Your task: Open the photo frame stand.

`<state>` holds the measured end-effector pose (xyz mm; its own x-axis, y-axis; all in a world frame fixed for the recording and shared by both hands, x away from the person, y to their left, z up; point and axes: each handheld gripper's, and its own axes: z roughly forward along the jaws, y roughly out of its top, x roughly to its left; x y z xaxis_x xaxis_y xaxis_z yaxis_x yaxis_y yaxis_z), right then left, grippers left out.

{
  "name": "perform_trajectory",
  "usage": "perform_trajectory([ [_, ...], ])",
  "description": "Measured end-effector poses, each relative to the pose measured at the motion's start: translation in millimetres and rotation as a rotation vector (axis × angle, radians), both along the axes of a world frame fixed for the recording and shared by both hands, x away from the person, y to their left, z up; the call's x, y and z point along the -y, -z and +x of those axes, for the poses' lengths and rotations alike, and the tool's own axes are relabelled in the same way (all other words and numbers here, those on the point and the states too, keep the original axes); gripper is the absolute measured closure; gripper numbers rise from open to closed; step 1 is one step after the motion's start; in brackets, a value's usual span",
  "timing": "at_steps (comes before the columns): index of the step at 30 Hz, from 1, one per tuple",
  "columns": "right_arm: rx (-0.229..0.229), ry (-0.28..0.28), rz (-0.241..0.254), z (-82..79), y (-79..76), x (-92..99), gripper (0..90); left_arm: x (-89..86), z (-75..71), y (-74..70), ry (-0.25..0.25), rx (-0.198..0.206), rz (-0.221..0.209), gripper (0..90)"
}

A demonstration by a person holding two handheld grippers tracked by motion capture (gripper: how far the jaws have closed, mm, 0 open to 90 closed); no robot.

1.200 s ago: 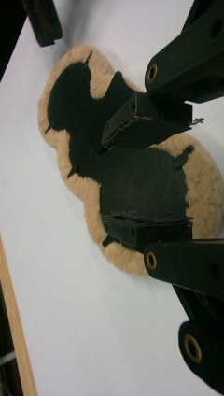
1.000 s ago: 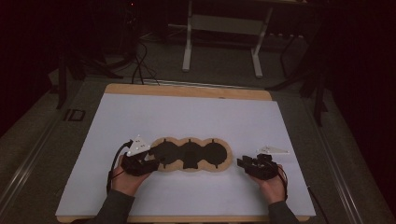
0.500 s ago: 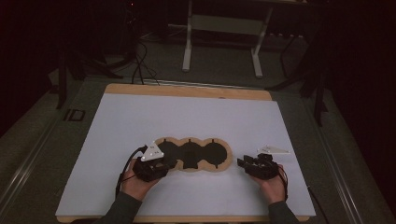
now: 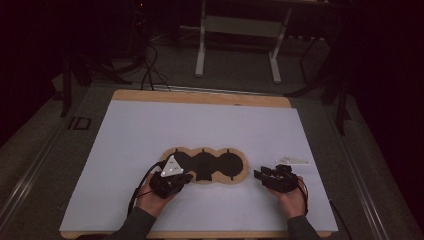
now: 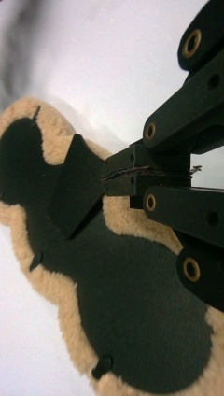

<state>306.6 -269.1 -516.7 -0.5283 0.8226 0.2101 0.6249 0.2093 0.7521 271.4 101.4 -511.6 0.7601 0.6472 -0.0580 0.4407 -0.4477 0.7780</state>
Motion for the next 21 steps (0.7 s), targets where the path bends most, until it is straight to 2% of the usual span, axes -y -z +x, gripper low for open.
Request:
perform_trajectory([
  [11, -0.002, 0.0, 0.003, -0.1, 0.1, 0.1, 58.9, 11.8, 1.8, 11.4, 0.01, -0.022, 0.055, 90.0],
  [21, 0.0, -0.002, 0.003, 0.0, 0.4, 0.1, 58.6, 13.2, 0.2, 11.9, 0.029, -0.029, 0.059, 90.0],
])
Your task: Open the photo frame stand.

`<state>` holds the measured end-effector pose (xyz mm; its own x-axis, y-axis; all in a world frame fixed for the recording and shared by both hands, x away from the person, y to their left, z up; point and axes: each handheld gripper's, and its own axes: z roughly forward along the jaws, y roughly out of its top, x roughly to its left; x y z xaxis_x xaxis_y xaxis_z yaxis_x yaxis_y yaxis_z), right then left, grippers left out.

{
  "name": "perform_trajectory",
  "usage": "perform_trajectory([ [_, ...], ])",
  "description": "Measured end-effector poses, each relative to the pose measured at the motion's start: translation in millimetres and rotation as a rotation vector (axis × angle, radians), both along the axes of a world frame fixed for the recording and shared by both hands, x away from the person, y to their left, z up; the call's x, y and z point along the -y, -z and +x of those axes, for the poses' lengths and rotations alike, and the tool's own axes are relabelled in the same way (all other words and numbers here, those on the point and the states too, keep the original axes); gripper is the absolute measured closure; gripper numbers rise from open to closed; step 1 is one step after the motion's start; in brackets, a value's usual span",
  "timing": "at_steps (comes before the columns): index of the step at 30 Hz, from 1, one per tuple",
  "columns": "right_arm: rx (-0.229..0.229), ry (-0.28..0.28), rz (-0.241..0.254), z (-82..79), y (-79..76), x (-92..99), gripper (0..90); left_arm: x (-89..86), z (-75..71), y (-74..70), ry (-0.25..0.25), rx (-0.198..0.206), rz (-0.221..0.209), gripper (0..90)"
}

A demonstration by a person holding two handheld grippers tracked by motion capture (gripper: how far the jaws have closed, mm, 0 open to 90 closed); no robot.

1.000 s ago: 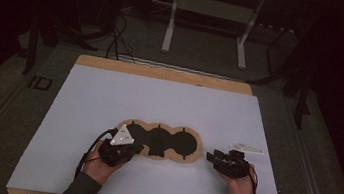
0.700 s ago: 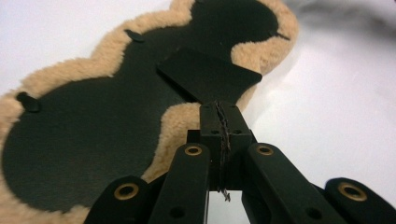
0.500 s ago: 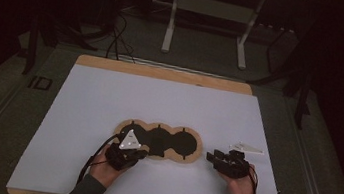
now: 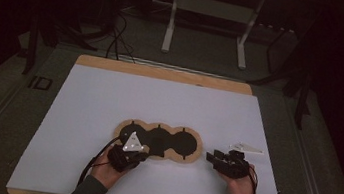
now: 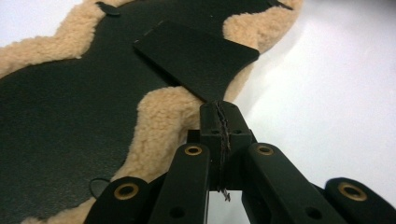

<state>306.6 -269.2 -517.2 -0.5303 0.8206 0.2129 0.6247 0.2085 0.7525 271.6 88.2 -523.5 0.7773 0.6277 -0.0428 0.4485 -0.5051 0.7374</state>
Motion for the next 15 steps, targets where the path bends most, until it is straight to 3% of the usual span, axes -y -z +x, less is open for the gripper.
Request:
perform_trajectory([
  [8, -0.001, 0.001, 0.0, -0.2, -0.2, 0.2, 58.6, 5.1, 0.7, 6.6, 0.003, -0.018, 0.029, 90.0],
  [15, -0.001, 0.001, -0.002, 0.0, 0.3, -0.2, 58.7, 4.4, 3.1, 7.5, -0.007, -0.018, 0.01, 89.8],
])
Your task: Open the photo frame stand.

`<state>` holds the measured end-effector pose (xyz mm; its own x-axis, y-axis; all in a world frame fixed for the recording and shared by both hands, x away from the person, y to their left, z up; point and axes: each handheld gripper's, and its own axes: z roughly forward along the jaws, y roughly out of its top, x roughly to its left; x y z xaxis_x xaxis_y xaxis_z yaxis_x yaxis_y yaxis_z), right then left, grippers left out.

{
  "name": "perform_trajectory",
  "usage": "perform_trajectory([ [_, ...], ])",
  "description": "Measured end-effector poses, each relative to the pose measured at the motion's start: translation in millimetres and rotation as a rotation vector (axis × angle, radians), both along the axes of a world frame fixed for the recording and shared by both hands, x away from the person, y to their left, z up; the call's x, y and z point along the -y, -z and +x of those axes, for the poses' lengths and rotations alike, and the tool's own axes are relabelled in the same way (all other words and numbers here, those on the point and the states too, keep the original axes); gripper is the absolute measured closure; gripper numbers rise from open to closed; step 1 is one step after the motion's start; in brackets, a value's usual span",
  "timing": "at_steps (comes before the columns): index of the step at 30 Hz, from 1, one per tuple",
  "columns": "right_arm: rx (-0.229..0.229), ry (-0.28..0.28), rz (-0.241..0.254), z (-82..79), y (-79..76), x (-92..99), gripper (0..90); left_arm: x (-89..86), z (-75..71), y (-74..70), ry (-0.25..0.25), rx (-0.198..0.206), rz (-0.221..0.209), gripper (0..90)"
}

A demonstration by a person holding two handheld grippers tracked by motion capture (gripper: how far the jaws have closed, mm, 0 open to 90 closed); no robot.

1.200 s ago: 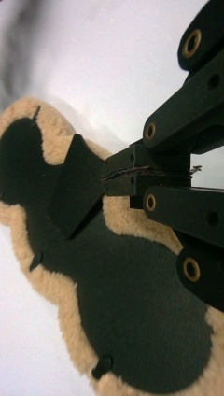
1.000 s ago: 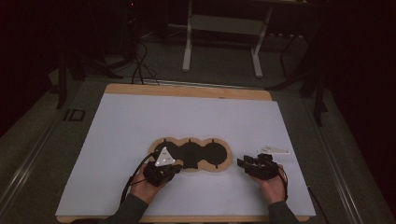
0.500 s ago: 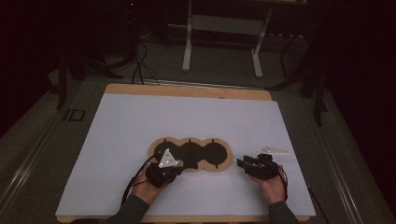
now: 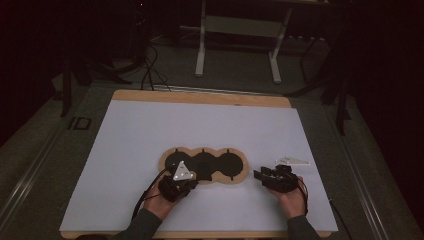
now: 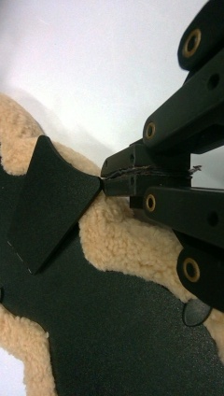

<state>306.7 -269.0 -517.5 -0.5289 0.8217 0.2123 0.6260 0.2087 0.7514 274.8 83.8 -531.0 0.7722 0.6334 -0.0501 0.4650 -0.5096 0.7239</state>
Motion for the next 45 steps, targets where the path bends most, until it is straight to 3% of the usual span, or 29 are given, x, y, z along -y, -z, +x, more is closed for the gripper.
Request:
perform_trajectory([
  [14, -0.001, -0.001, 0.0, 0.1, 0.1, -0.1, 58.7, 0.1, 1.6, -0.5, -0.011, -0.005, -0.029, 89.8],
  [25, -0.002, -0.001, -0.002, 0.1, 0.1, 0.0, 58.7, -3.1, 1.7, -10.8, -0.027, 0.029, -0.068, 90.0],
  [32, -0.004, -0.003, -0.005, 0.2, 0.4, -0.4, 58.8, -10.9, 7.4, -20.5, -0.069, 0.052, -0.126, 90.0],
  [45, -0.003, -0.003, -0.004, 0.1, 0.4, -0.4, 58.8, -9.5, 9.9, -19.9, -0.072, 0.055, -0.12, 85.5],
])
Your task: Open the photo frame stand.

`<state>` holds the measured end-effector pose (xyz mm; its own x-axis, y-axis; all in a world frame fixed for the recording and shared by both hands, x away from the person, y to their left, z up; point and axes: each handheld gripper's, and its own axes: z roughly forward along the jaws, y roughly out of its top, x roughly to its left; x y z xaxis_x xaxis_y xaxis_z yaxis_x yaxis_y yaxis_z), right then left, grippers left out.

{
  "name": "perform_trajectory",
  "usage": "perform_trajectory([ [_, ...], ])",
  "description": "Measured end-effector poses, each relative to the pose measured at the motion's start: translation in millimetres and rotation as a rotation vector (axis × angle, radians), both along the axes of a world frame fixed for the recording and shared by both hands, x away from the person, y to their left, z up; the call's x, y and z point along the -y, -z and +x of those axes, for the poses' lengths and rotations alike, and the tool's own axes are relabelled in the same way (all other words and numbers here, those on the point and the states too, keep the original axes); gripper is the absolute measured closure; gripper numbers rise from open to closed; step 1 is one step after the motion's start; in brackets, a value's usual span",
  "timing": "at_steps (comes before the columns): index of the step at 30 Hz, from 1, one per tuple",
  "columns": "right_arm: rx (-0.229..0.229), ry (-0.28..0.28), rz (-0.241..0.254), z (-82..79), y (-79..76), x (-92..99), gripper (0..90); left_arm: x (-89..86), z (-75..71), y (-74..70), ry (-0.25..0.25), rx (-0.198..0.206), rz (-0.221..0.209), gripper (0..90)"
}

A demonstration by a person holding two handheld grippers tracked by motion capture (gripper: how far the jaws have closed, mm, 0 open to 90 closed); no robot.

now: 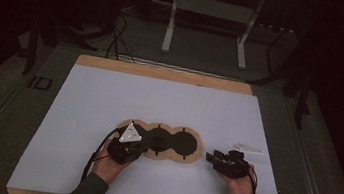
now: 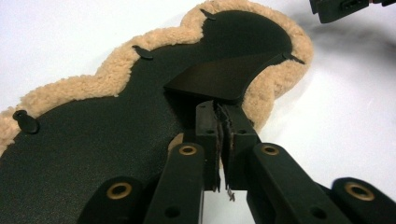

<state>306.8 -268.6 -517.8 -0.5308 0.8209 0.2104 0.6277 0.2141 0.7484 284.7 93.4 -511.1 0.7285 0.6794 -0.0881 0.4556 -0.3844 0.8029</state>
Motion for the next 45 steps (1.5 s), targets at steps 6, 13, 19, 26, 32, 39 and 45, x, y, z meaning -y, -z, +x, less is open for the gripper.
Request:
perform_trajectory([
  [6, 0.001, 0.001, 0.002, 0.0, -0.2, 0.5, 58.8, -1.1, -3.5, -2.3, 0.011, 0.007, -0.003, 77.5],
  [13, 0.002, 0.001, 0.0, 0.0, -0.1, 0.3, 58.6, -3.2, -8.1, -7.1, 0.014, 0.024, -0.011, 64.1],
  [19, 0.002, 0.001, 0.002, -0.2, -0.1, 0.6, 58.5, -3.4, -8.9, -11.7, -0.002, 0.036, -0.011, 53.6],
  [26, -0.001, 0.002, 0.007, -0.6, 0.6, 1.1, 57.8, -2.8, -10.4, -18.6, -0.013, 0.044, 0.005, 46.3],
  [32, -0.006, 0.007, 0.004, -0.7, 1.3, 1.6, 57.5, -0.4, -13.1, -25.6, 0.005, 0.081, 0.058, 46.1],
  [39, -0.009, 0.005, 0.004, -0.3, 1.7, 1.7, 57.1, 3.2, -8.6, -28.2, 0.016, 0.079, 0.054, 45.9],
  [45, -0.007, 0.008, 0.002, -0.7, 1.6, 2.1, 57.3, 8.4, -4.1, -36.6, 0.048, 0.114, 0.069, 45.6],
])
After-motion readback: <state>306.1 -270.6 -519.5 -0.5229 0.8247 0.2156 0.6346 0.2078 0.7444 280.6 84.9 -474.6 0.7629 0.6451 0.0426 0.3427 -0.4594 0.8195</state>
